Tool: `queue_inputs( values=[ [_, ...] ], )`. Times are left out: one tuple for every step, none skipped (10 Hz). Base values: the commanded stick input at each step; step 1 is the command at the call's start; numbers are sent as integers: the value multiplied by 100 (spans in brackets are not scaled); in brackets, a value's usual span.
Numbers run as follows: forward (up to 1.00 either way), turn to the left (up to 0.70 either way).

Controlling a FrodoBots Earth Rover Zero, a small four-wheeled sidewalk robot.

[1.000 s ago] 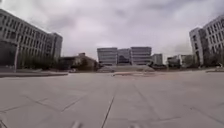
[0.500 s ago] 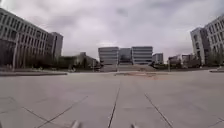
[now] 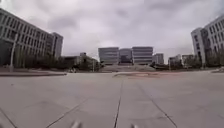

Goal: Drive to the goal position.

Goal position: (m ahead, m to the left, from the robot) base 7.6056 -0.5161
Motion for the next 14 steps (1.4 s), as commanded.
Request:
queue_inputs(
  values=[
    [70, 0],
    [70, 0],
    [70, 0],
    [70, -1],
    [70, -3],
    [70, -5],
    [70, -6],
    [70, -3],
    [70, 0],
    [70, 0],
    [70, 0],
    [70, 0],
    [70, 0],
    [70, 0]
  ],
)
